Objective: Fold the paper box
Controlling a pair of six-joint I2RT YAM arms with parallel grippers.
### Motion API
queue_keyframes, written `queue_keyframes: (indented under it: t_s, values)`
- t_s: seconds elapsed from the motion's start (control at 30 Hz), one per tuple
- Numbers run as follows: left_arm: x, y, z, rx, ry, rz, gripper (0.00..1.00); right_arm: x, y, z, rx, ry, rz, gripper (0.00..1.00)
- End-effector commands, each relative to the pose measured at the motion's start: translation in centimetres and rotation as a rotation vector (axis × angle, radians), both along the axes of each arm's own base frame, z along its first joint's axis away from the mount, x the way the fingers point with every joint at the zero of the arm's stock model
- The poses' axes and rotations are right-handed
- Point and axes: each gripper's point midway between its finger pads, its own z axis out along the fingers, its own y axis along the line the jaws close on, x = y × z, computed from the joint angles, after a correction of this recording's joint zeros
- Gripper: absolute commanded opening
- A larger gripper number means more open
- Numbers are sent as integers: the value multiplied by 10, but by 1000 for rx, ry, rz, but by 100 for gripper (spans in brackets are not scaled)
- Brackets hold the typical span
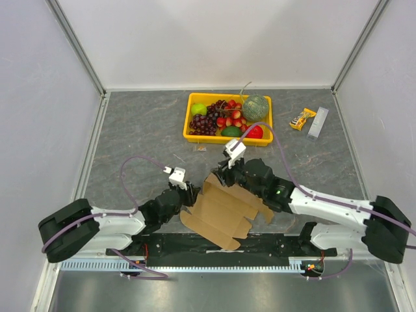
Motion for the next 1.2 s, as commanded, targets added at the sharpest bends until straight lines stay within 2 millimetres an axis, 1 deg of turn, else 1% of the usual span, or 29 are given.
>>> queue_keyframes:
  t_s: [0.0, 0.07, 0.1, 0.17, 0.23, 0.27, 0.3, 0.37, 0.43, 0.47, 0.53, 0.67, 0.7, 0.77, 0.8, 0.9, 0.93, 1.03, 1.17]
  values:
    - [7, -3, 32, -55, -46, 25, 38, 7, -49, 5, -9, 59, -239, 46]
    - [7, -1, 44, -68, -55, 33, 38, 3, -71, 3, -10, 99, -314, 47]
    - [7, 0, 52, -77, -65, 40, 38, -1, -82, -4, -35, 129, -341, 47]
    - [7, 3, 64, -87, -77, 47, 38, -9, -101, -10, -64, 183, -389, 48]
    - [7, 4, 79, -104, -95, 46, 38, -21, -117, -18, -94, 246, -425, 48]
    - [7, 5, 88, -114, -107, 45, 38, -28, -129, -27, -125, 289, -454, 49]
    - [7, 4, 95, -118, -119, 38, 38, -33, -134, -27, -111, 311, -466, 49]
    - [8, 0, 116, -120, -153, 16, 39, -47, -150, -37, -119, 386, -506, 49]
    - [9, -9, 133, -99, -188, -28, 41, -57, -165, -41, -119, 432, -557, 49]
    - [10, -16, 138, -83, -197, -58, 41, -61, -171, -44, -119, 452, -573, 50]
    - [16, -31, 153, -55, -214, -100, 42, -69, -177, -48, -113, 491, -590, 50]
    - [32, -63, 163, 28, -214, -166, 42, -80, -189, -63, -141, 548, -630, 53]
    - [36, -74, 171, 26, -221, -196, 42, -81, -187, -64, -134, 558, -626, 54]
    - [44, -90, 175, 30, -217, -243, 42, -83, -189, -67, -137, 571, -637, 57]
    - [50, -99, 171, 38, -201, -269, 42, -83, -191, -70, -143, 577, -655, 58]
    - [62, -116, 162, 62, -158, -324, 42, -87, -194, -77, -162, 599, -661, 58]
    - [66, -119, 162, 69, -150, -334, 42, -89, -193, -80, -166, 610, -659, 58]
    - [76, -129, 151, 86, -109, -367, 41, -95, -193, -88, -169, 641, -646, 57]
    - [81, -139, 136, 87, -60, -428, 40, -98, -190, -93, -166, 659, -630, 51]
